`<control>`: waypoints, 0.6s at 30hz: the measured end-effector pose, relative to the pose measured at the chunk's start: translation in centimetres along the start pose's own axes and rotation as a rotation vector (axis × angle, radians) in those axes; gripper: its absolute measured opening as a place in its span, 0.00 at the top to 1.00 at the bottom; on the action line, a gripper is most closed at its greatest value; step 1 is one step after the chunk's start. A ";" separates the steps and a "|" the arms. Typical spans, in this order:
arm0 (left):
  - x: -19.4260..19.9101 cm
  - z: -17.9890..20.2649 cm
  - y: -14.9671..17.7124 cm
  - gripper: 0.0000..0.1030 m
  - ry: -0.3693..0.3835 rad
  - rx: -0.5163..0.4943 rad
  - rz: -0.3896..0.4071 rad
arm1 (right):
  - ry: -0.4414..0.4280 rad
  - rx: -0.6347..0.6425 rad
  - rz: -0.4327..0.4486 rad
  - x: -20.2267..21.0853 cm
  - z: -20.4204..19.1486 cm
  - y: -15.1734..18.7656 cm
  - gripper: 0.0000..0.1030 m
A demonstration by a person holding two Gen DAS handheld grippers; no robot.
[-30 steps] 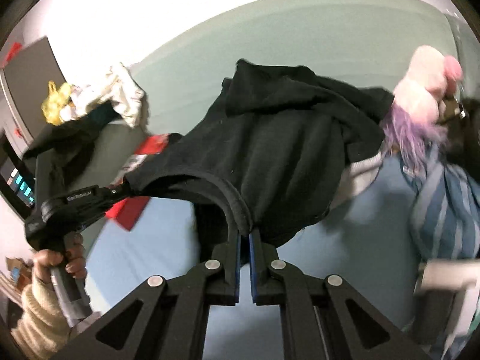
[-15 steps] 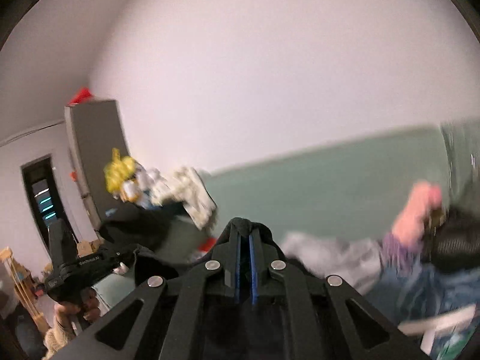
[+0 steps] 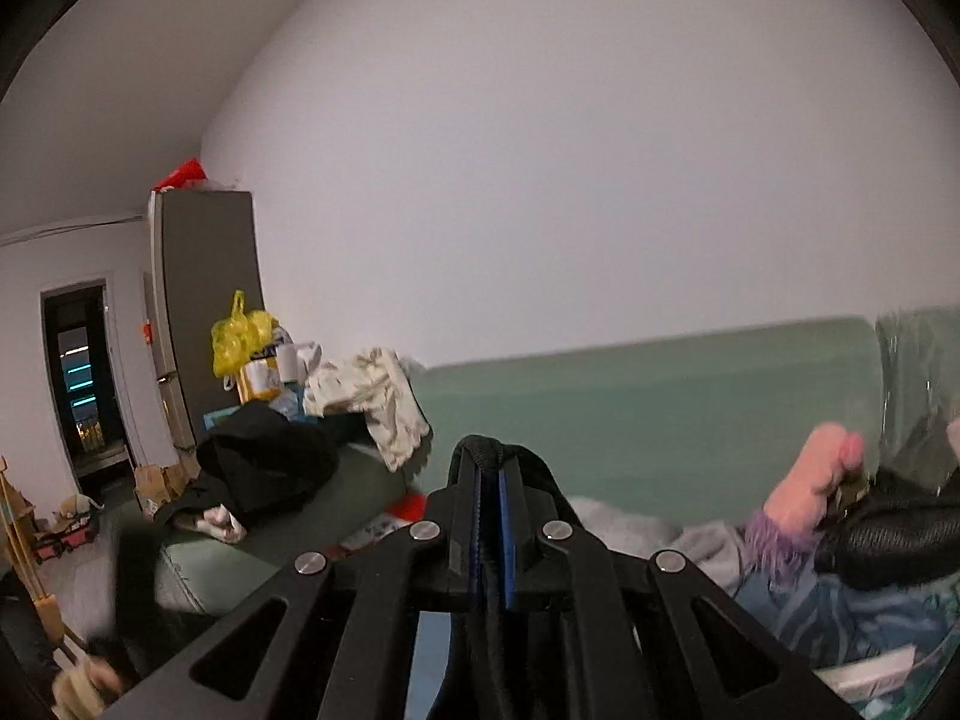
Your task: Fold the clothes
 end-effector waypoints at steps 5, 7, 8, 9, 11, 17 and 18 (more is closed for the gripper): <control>-5.9 3.3 4.6 0.27 -0.004 -0.108 -0.081 | 0.010 -0.020 -0.027 0.6 2.4 1.1 0.95; -8.3 3.7 5.9 0.27 -0.078 -0.161 -0.076 | 0.012 -0.016 -0.033 0.7 2.8 1.1 0.95; -10.0 3.8 6.7 0.27 -0.108 -0.184 -0.085 | 0.014 -0.013 -0.035 0.7 3.0 1.1 0.95; -11.5 3.8 7.6 0.27 -0.122 -0.193 -0.112 | 0.016 -0.011 -0.035 0.8 3.1 1.0 0.95; -14.8 4.1 10.3 0.27 -0.107 -0.197 -0.199 | 0.014 -0.010 -0.031 0.9 3.4 0.9 0.94; -18.2 0.6 11.3 0.93 -0.044 0.133 -0.271 | 0.060 -0.013 -0.029 1.8 5.2 0.6 0.94; -17.9 -0.3 10.6 0.95 -0.043 0.182 -0.258 | 0.084 -0.012 -0.032 2.0 5.7 0.7 0.94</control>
Point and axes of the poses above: each gripper's, at about its wrist camera, not at the fingertips, and x roughly against the way its jaws point, z to its right, y to its underside, the point moved 8 cm from there along -x, roughly the way its jaws point, and after that the axes turned 14 degrees about -y, right-handed, at the moved point
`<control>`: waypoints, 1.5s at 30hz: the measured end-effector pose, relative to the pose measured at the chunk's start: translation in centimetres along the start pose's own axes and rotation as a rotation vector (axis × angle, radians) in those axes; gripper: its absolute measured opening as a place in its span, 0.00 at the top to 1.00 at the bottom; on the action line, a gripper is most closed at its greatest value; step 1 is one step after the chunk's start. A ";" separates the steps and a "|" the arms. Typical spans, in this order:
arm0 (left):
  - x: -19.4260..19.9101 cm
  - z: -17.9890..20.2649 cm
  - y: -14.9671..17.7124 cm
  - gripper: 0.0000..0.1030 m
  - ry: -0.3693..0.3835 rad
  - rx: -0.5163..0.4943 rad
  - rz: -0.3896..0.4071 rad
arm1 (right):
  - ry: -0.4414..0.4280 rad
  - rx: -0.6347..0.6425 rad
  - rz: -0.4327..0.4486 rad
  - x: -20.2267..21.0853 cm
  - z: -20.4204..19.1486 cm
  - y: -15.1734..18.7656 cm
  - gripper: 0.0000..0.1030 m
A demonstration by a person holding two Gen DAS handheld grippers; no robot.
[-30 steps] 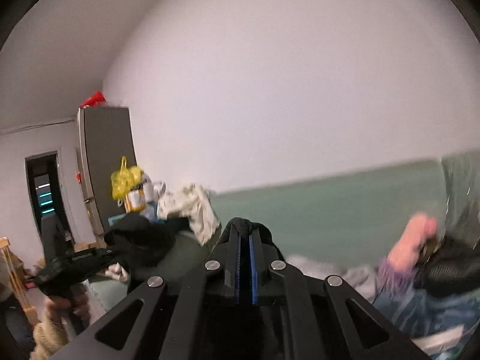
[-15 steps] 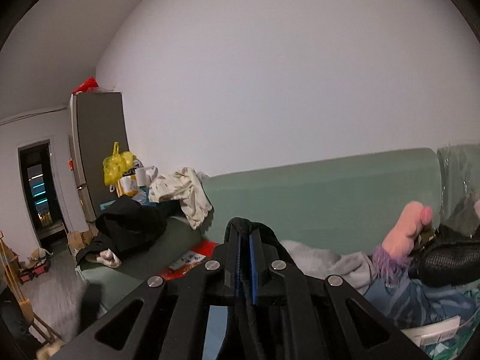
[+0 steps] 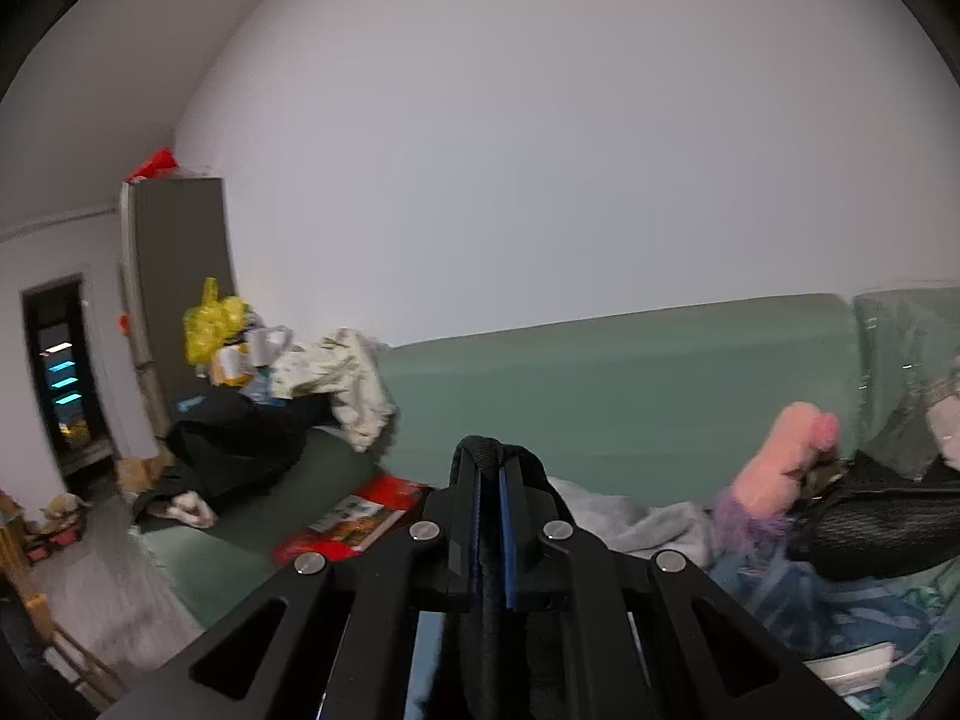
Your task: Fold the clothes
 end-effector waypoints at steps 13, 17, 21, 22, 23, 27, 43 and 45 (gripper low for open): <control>12.4 -2.3 -7.9 0.96 0.006 0.010 0.305 | 0.120 -0.228 -0.497 -6.5 7.9 20.4 0.36; 12.2 -1.9 -7.8 0.96 0.014 0.009 0.298 | 0.024 -0.273 -0.613 -9.2 6.5 26.1 0.32; 12.4 -1.6 -7.7 0.96 0.033 0.013 0.292 | 0.043 -0.165 -0.663 -10.2 6.1 27.5 0.27; 12.6 -1.6 -7.7 0.96 0.036 0.015 0.293 | 0.070 -0.140 -0.654 -10.6 6.3 27.6 0.29; 12.6 -1.6 -7.7 0.96 0.039 0.016 0.294 | 0.105 -0.126 -0.646 -11.1 6.9 27.7 0.36; 11.7 -2.1 -6.5 0.94 0.053 -0.021 0.247 | 0.123 -0.174 -0.610 -11.7 8.1 27.2 0.84; 1.3 -3.3 -1.8 0.28 0.010 -0.190 0.056 | 0.151 0.014 -0.220 -3.8 6.9 9.4 0.85; -0.1 -3.0 -2.4 0.27 0.012 -0.202 0.031 | 0.161 0.026 -0.223 -3.1 6.4 9.3 0.85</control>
Point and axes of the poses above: each gripper's, at about its wrist camera, not at the fingertips, and x roughly against the way its jaws point, z to its right, y to its underside, the point moved 8 cm from there along -x, roughly the way its jaws point, and after that the axes turned 14 degrees about -y, right-handed, at the moved point
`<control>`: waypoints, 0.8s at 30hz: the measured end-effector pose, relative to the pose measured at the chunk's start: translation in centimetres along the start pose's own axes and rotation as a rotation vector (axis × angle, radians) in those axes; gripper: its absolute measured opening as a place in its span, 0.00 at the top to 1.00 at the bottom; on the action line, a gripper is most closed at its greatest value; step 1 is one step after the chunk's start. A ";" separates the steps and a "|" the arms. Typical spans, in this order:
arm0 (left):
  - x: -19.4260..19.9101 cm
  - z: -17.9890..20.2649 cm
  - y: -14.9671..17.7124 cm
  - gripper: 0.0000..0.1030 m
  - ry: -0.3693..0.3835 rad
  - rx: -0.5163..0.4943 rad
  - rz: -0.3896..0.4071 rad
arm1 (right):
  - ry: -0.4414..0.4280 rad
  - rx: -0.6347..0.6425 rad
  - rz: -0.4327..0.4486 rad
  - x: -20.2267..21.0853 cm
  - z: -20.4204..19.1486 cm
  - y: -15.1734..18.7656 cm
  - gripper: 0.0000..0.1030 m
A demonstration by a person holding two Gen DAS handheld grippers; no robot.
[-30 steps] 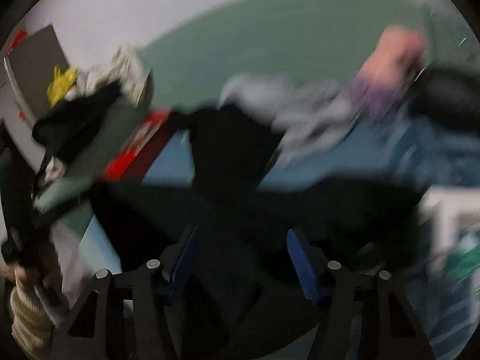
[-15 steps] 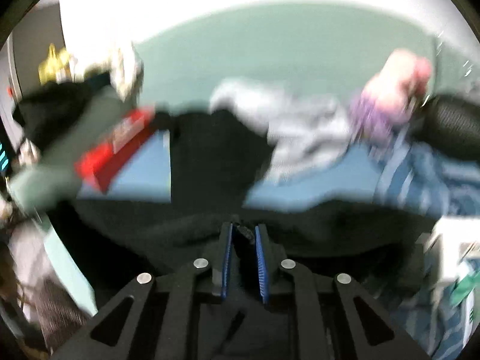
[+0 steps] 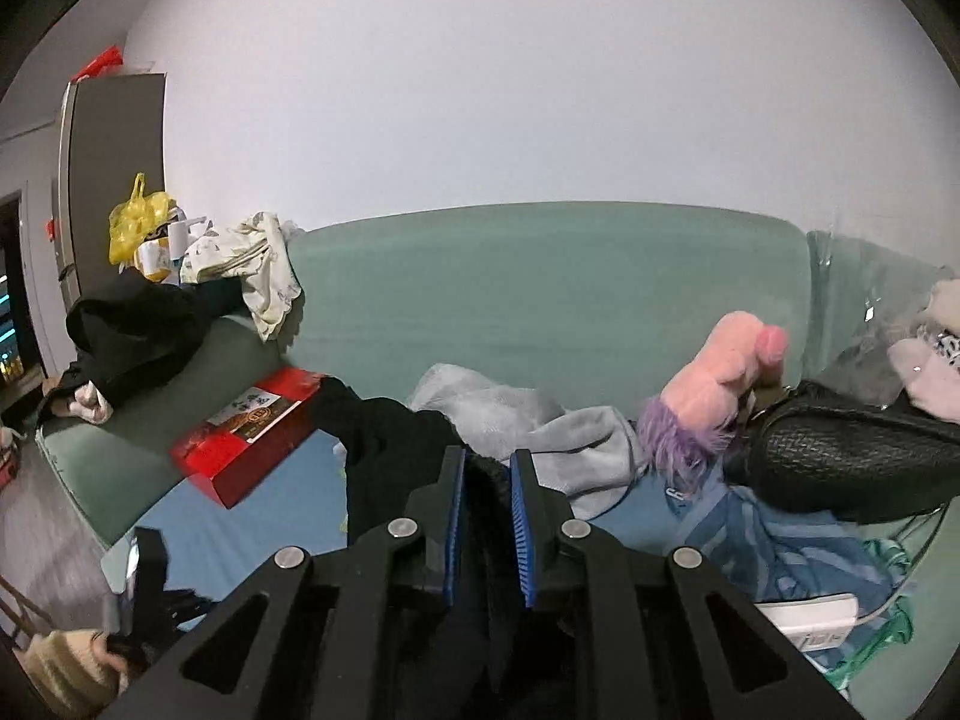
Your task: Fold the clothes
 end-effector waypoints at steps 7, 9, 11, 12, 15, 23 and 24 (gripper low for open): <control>-5.0 0.3 -1.6 0.28 0.060 0.100 -0.113 | 0.069 -0.063 -0.023 1.5 2.4 1.9 0.85; -6.8 1.2 -1.7 0.28 0.053 0.094 -0.156 | 0.085 -0.088 -0.035 1.8 3.4 2.7 0.84; -8.5 1.7 -1.3 0.30 0.021 0.088 -0.202 | 0.103 -0.116 -0.048 2.2 4.3 3.6 0.84; -8.9 1.9 -1.0 0.43 0.027 0.100 -0.214 | 0.111 -0.131 -0.055 2.4 4.7 4.0 0.84; -8.4 2.1 -0.8 0.94 0.040 0.149 -0.197 | 0.131 -0.173 -0.073 2.8 5.8 5.0 0.84; -0.9 -3.1 -3.9 0.96 0.239 0.550 -0.036 | 0.115 -0.239 -0.003 2.8 5.4 3.1 0.85; 1.0 -4.1 -5.0 0.96 0.259 0.584 0.010 | 0.107 -0.221 0.010 2.6 4.9 2.2 0.85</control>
Point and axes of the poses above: each gripper's, at about its wrist camera, not at the fingertips, and x roughly against the way its jaws point, z to its right, y to its underside, the point moved 8 cm from there along -x, roughly the way its jaws point, and after that the axes turned 14 degrees about -y, right-handed, at the moved point
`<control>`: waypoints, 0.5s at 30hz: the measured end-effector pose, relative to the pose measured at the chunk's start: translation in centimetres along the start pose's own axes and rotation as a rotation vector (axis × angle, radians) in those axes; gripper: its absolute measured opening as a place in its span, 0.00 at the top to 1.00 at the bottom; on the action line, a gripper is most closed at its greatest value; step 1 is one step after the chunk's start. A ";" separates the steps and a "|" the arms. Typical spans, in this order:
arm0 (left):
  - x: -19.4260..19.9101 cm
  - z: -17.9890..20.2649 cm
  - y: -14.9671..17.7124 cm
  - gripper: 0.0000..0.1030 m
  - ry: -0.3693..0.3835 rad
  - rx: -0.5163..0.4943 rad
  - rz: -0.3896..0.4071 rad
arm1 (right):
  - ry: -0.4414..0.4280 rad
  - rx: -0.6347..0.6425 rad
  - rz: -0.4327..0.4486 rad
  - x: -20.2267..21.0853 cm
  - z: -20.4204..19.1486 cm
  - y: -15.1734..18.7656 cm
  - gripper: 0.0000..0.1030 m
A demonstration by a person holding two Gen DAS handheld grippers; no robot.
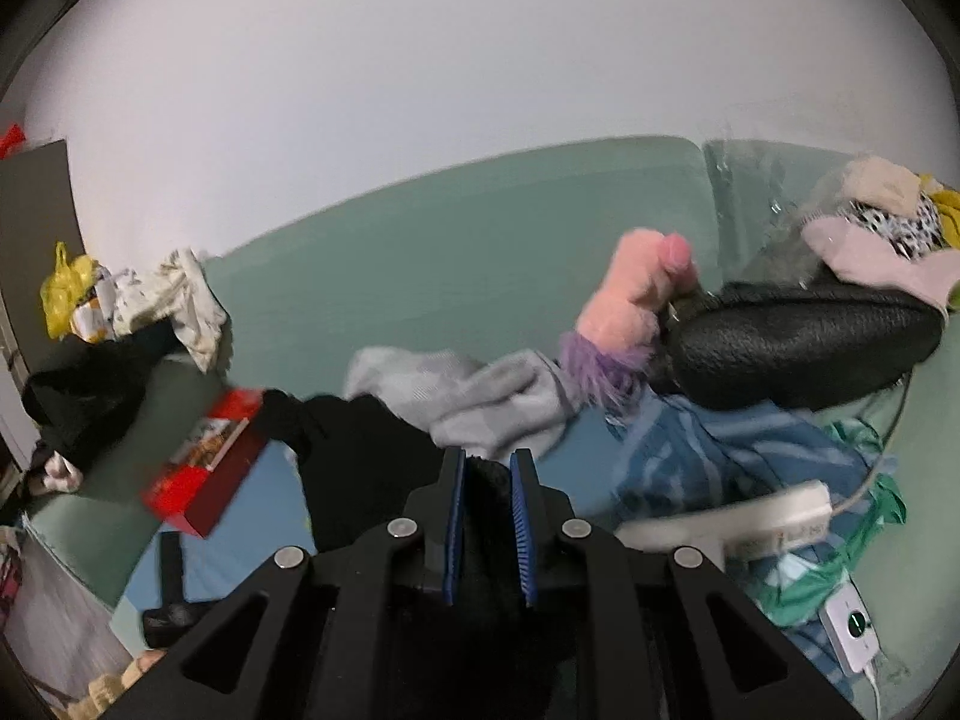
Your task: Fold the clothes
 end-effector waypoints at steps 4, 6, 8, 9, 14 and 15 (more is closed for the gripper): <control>10.4 2.4 -6.9 0.96 0.049 -0.016 0.239 | -0.038 0.072 0.081 0.1 -2.9 -4.2 0.85; 16.4 4.1 -10.1 0.96 0.070 -0.042 0.374 | -0.056 0.116 0.160 0.8 -4.6 -7.4 0.99; 22.7 5.7 -12.9 0.96 0.106 -0.051 0.516 | -0.059 0.170 0.303 3.2 -6.1 -11.7 0.99; 25.2 5.9 -13.5 0.96 0.131 -0.056 0.554 | -0.061 0.192 0.374 4.5 -6.8 -14.0 0.99; 30.3 5.1 -12.5 0.98 0.064 -0.131 0.642 | -0.093 0.185 0.284 2.6 -8.1 -14.0 0.93; 29.8 4.2 -11.8 0.99 0.041 -0.135 0.629 | -0.102 0.189 0.224 1.2 -8.2 -12.5 0.89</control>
Point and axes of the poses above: each gripper's, at about its wrist camera, not at the fingertips, and x roughly against the way its jaws point, z to its right, y to its underside, the point moved 8 cm from there along -x, roughly the way its jaws point, and after that the axes turned 14 degrees about -y, right-handed, at the moved point
